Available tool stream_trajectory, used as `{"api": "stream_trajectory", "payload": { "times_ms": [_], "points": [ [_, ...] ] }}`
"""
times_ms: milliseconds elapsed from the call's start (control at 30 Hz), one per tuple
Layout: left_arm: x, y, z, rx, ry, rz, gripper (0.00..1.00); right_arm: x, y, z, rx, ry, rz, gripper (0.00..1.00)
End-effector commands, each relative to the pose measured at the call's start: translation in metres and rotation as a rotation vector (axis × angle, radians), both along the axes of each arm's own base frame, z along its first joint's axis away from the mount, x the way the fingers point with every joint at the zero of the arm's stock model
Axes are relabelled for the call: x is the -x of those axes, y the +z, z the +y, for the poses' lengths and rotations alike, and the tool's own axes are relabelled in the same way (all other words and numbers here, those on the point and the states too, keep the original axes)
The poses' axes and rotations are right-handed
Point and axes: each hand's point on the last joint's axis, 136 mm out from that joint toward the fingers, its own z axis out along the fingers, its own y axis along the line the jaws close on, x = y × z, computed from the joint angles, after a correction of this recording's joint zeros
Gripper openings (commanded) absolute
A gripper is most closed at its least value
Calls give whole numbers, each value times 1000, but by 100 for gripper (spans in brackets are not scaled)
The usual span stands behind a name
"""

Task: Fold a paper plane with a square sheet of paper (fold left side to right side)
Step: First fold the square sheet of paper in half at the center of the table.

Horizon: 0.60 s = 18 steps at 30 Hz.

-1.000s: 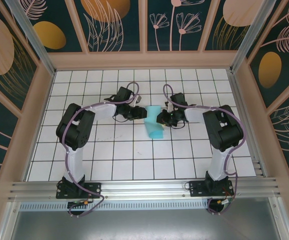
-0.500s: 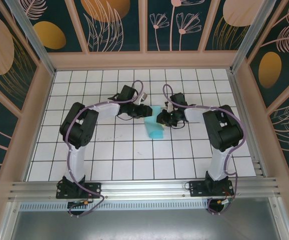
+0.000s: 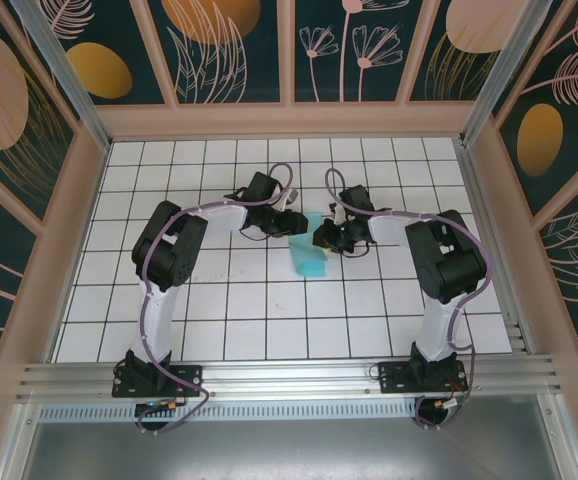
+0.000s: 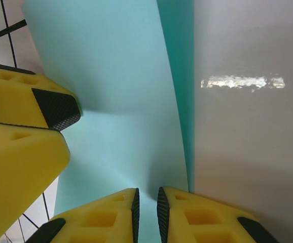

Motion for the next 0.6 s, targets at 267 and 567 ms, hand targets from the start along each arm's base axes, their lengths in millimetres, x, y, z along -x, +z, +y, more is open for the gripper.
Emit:
{"api": "stream_trajectory", "payload": {
  "times_ms": [267,567],
  "points": [
    [-40,-22,33,-132,129,-24,49,17,-35,-25,157,-14,84,22],
    [-59,-28,31,-164,144,-34,51,17,-34,-25,159,-14,82,22]
  ]
}}
